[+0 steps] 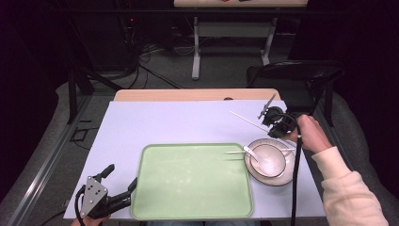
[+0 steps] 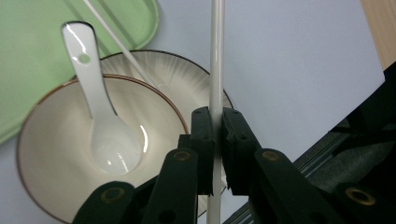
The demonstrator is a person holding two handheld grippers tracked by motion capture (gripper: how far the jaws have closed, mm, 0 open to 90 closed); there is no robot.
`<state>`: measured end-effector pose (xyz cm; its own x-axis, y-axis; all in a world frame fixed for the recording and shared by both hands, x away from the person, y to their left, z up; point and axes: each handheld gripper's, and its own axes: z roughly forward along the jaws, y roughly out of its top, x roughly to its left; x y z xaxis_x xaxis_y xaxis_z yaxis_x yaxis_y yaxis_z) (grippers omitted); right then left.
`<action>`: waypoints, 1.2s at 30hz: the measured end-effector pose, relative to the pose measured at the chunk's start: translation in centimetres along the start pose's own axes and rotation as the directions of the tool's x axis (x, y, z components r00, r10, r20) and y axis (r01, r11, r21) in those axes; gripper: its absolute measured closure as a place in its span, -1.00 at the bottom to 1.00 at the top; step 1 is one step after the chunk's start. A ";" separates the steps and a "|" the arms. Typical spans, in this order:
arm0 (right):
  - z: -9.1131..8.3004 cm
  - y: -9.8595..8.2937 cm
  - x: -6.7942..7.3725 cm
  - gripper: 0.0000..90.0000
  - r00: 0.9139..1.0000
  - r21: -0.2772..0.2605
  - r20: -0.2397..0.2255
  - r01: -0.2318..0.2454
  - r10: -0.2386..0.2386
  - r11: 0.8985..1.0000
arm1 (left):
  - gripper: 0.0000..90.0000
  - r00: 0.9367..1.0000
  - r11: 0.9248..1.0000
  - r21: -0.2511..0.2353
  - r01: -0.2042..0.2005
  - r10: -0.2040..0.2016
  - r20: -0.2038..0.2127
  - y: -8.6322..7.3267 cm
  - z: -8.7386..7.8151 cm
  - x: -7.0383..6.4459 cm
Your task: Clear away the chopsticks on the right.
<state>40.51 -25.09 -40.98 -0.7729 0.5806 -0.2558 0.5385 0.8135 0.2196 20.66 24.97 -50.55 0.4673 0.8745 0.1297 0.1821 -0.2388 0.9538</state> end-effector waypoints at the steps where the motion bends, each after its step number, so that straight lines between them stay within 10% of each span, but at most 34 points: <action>1: -0.3 0.0 0.3 0.87 1.000 -0.004 0.002 -0.018 0.018 1.000 | -0.66 1.000 1.000 0.000 -0.001 0.001 0.001 0.0 0.0 0.0; 14: -2.3 -0.2 4.6 0.87 0.989 -0.044 -0.028 -0.148 0.147 0.988 | -0.66 1.000 1.000 -0.004 -0.006 0.006 0.002 0.0 -0.1 0.0; 36: -2.1 0.1 10.7 0.86 0.981 -0.081 -0.097 -0.179 0.171 0.981 | -0.66 1.000 1.000 -0.017 -0.008 0.008 -0.002 -0.1 -0.1 -0.1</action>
<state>31.62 -18.89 -41.75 -0.6986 0.7051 -0.1217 0.6390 0.6914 0.3372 20.48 24.95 -50.59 0.4673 0.8734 0.1375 0.1635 -0.2382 0.9574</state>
